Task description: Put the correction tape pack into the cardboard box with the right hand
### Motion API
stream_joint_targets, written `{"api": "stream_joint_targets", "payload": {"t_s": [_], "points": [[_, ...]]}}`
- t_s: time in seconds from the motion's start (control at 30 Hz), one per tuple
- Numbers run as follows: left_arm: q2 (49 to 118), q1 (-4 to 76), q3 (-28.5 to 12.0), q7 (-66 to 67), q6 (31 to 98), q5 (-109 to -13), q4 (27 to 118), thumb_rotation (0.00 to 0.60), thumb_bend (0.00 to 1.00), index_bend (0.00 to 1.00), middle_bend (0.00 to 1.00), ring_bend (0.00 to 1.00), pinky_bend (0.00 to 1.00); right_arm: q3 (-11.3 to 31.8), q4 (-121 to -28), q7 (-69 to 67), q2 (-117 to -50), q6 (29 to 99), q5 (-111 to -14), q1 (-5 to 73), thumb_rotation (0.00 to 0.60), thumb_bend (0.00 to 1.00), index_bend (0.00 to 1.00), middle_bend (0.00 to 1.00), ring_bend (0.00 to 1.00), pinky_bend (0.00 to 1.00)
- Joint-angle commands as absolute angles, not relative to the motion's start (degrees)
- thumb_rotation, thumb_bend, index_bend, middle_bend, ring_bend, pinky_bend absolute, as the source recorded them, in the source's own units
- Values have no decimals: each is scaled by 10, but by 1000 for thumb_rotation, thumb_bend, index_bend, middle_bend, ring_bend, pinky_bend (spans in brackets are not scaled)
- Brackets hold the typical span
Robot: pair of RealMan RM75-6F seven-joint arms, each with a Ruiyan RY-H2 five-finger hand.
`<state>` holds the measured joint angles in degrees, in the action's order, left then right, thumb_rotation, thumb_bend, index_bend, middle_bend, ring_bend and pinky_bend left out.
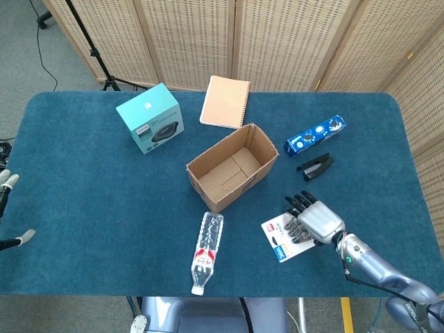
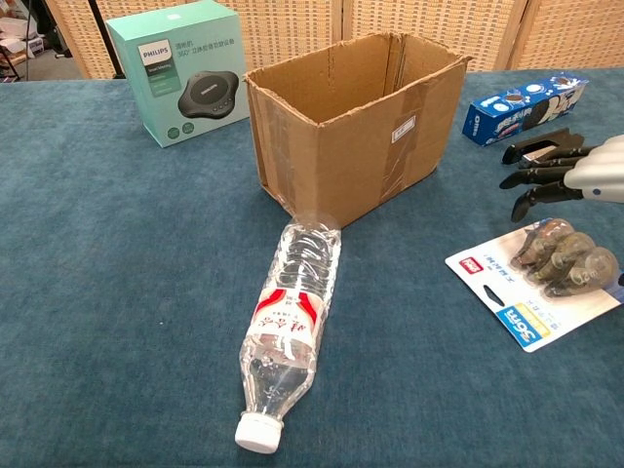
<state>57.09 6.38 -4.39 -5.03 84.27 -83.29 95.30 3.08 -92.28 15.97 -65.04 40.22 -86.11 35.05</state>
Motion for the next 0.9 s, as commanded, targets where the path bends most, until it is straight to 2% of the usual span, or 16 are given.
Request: {"api": "stream_joint_targets", "payload": {"t_s": [0.03, 0.3, 0.4, 0.53, 0.73, 0.8, 0.9], "points": [[571, 64, -44, -51, 842, -832, 953, 600, 0, 0, 0, 0, 0, 25, -926, 175, -647, 391, -846, 355, 600, 0, 152, 0, 0, 0], [571, 64, -44, -50, 842, -833, 954, 600, 0, 0, 0, 0, 0, 15, -900, 169, -675, 411, -843, 356, 600, 0, 140, 1, 0, 0], [572, 64, -44, -48, 841, -834, 954, 600, 0, 0, 0, 0, 0, 12, -882, 155, -689, 420, -853, 357, 600, 0, 153, 39, 0, 0], [573, 65, -44, -47, 840, -833, 954, 600, 0, 0, 0, 0, 0, 5, -851, 125, -712, 439, -877, 358, 600, 42, 276, 201, 43, 108], [572, 66, -45, -50, 837, -829, 954, 600, 0, 0, 0, 0, 0, -10, -818, 86, -729, 459, -902, 357, 600, 225, 541, 472, 275, 314], [572, 66, -45, -51, 836, -828, 954, 600, 0, 0, 0, 0, 0, -15, -814, 69, -727, 477, -915, 353, 600, 280, 587, 516, 309, 342], [571, 66, -45, -52, 834, -828, 954, 600, 0, 0, 0, 0, 0, -22, -814, 43, -715, 510, -935, 345, 600, 367, 598, 535, 320, 347]]}}
